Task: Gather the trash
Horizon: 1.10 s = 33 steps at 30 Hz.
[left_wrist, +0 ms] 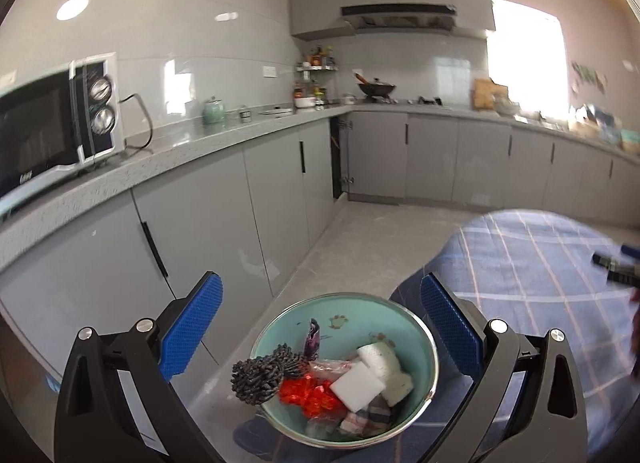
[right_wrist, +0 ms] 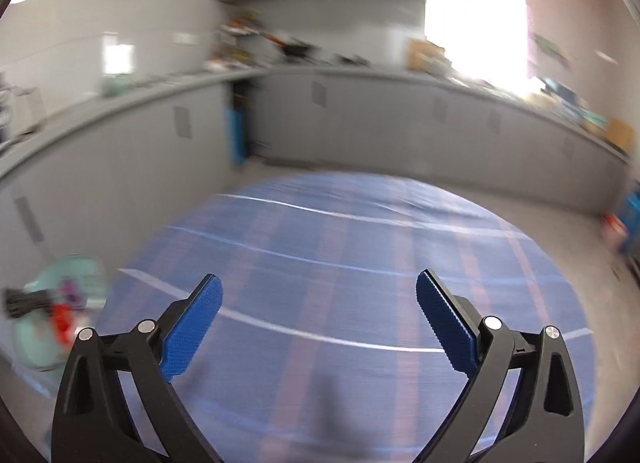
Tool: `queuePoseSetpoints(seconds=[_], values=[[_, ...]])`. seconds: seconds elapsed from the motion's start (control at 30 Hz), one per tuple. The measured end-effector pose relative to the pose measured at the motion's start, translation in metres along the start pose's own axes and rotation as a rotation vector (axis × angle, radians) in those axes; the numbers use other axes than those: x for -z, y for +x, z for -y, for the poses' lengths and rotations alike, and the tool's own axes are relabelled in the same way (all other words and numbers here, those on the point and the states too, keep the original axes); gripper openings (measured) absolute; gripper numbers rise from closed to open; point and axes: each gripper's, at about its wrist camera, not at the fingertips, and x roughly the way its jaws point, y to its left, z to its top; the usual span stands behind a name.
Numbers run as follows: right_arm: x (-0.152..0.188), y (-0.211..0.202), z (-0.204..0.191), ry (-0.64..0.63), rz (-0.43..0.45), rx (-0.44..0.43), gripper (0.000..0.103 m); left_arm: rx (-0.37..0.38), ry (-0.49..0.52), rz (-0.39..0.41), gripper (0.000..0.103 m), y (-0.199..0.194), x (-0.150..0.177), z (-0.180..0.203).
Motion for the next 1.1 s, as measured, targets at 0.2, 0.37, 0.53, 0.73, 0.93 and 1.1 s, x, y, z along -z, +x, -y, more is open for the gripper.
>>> queuePoseSetpoints(seconds=[0.2,0.37,0.53,0.73,0.93,1.1], values=[[0.015,0.050,0.079,0.102,-0.163,0.117,0.096,0.009,0.089,-0.025,0.097,-0.006,0.019,0.001],[0.030,0.082,0.117,0.164,-0.292,0.141,0.096,0.024,0.074,-0.044,0.097,-0.013,0.031,-0.008],[0.034,0.093,0.124,0.179,-0.325,0.127,0.097,0.019,0.053,-0.028,0.097,-0.021,0.029,-0.020],[0.035,0.097,0.131,0.188,-0.318,0.111,0.098,0.016,-0.001,0.012,0.097,-0.035,0.021,-0.040],[0.030,0.099,0.132,0.195,-0.317,0.114,0.099,0.004,-0.043,0.036,0.097,-0.042,0.016,-0.065],[0.030,0.100,0.132,0.195,-0.318,0.114,0.099,-0.045,-0.093,0.072,0.097,-0.047,0.011,-0.090]])
